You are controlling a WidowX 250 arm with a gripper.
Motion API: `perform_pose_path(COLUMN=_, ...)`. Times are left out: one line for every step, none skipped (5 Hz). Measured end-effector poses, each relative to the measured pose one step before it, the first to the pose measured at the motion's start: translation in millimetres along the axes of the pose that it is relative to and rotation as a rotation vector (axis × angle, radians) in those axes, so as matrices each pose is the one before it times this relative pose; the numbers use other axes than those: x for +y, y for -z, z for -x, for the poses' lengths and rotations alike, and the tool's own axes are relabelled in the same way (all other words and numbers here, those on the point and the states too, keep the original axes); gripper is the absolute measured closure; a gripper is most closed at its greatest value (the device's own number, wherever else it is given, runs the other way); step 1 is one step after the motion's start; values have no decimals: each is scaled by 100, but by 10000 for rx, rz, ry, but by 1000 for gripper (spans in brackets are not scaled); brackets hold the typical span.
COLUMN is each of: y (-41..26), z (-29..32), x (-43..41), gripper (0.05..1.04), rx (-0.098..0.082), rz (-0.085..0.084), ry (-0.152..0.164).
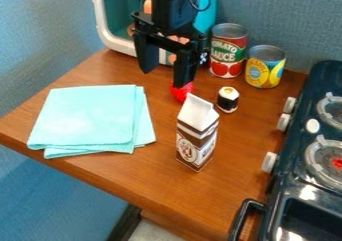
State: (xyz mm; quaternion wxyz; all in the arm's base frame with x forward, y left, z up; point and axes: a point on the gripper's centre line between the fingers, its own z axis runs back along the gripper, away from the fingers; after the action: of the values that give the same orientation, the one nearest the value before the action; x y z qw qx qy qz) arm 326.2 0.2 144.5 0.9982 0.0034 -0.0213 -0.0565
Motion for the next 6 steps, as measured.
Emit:
perform_pose_path(y=1166, z=247, x=-154, gripper=82, rx=361, rz=86, ry=35)
perform_pose_path(y=1066, z=418, x=-800, gripper=82, rx=21, rz=446, ry=127)
perform_pose_path(y=-539, z=283, x=-420, gripper=82, rx=-332, rz=-27, ry=31)
perform_pose_path(y=34, z=97, x=-1132, gripper=82, rx=-63, rz=-110, ry=298)
perform_pose_path(y=-333, z=-346, x=-771, gripper=82, rx=-7, rz=-132, ry=344)
perform_pose_path(y=746, z=-703, x=-474, gripper=82, rx=173, rz=127, ry=224)
